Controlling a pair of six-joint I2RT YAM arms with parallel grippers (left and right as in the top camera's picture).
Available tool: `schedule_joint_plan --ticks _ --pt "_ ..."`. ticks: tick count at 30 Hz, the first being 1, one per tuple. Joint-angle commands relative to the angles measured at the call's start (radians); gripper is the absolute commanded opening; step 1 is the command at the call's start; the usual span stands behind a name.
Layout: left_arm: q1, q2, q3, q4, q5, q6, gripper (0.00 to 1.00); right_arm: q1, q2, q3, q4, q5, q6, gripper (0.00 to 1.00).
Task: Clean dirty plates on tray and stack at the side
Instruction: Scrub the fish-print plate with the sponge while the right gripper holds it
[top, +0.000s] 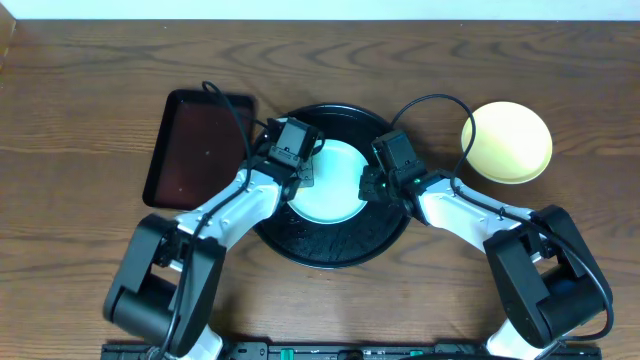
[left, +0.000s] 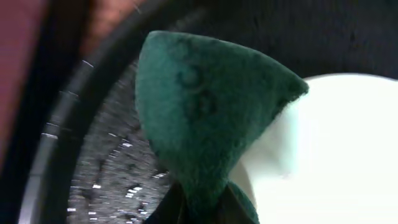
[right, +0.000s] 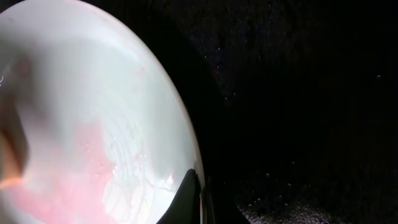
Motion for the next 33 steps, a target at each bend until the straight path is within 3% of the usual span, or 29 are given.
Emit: schedule_joint_plan --ticks 1,8,16,19,23,28,33 --pt "0.021 -0.071 -0.008 -0.006 -0.088 0.027 0.07 -0.002 0.066 -0.040 -0.036 0.085 -0.005 0.01" --pt "0.010 -0.085 -0.009 -0.006 0.298 0.012 0.08 -0.002 0.066 -0.040 -0.031 0.085 -0.005 0.01" --pt "-0.015 0.006 -0.010 -0.005 0.308 -0.033 0.08 -0.002 0.066 -0.040 -0.032 0.085 -0.005 0.01" --pt "-0.008 0.051 -0.010 -0.011 0.270 -0.032 0.07 -0.002 0.066 -0.040 -0.032 0.085 -0.005 0.01" --pt "-0.003 0.071 -0.009 -0.064 0.104 -0.032 0.07 -0.002 0.066 -0.040 -0.033 0.085 -0.005 0.01" --pt "-0.004 0.016 -0.008 -0.117 -0.101 -0.032 0.08 -0.002 0.066 -0.040 -0.032 0.085 -0.005 0.01" --pt "-0.004 -0.086 -0.008 -0.130 -0.211 -0.032 0.07 -0.002 0.066 -0.040 -0.032 0.085 -0.005 0.01"
